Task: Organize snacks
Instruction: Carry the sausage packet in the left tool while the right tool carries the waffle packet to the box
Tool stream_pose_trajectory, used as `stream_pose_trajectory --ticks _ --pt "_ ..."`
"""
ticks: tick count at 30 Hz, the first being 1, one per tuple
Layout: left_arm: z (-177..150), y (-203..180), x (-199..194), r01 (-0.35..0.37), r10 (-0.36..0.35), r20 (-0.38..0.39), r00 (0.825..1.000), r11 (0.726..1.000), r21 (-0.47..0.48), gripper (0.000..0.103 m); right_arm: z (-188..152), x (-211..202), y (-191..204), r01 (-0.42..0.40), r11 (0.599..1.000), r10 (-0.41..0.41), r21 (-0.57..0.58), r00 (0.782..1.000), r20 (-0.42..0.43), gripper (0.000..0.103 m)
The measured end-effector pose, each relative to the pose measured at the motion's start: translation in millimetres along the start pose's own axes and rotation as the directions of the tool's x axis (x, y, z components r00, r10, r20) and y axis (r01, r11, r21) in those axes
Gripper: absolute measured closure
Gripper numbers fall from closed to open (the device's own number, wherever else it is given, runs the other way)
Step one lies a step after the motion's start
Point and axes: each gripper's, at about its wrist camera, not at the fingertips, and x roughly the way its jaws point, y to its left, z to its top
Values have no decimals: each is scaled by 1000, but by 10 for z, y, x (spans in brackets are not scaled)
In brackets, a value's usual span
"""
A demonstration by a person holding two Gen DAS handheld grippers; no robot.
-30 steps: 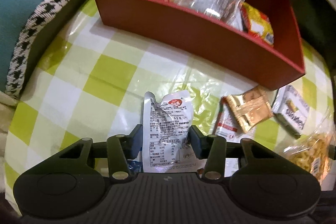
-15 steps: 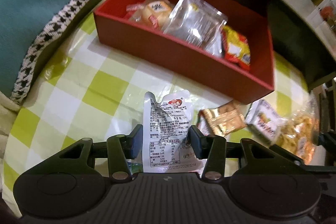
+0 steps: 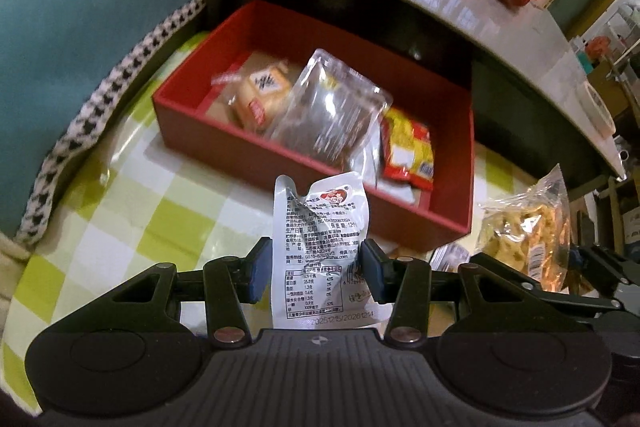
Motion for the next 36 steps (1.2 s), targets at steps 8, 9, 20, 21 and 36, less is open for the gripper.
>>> stream_pose_trajectory --ticks 8,9,20,21,36 --pt "257 -78 26 -13 12 50 999 1000 16 48 234 122 46 -12 1000 11 23 999 41 18" --pt "289 -81 45 -12 12 51 999 1000 15 48 271 142 51 -13 1000 12 26 999 47 18" --pt "699 -90 288 -6 5 81 997 1000 10 47 583 492 -57 15 997 -21 79 997 69 18" --pt "717 -95 316 -8 7 81 997 1000 11 47 601 524 -73 16 996 -22 83 997 69 18" --pt "790 -54 630 -74 73 53 996 997 21 46 694 876 -50 36 997 -40 74 998 54 16"
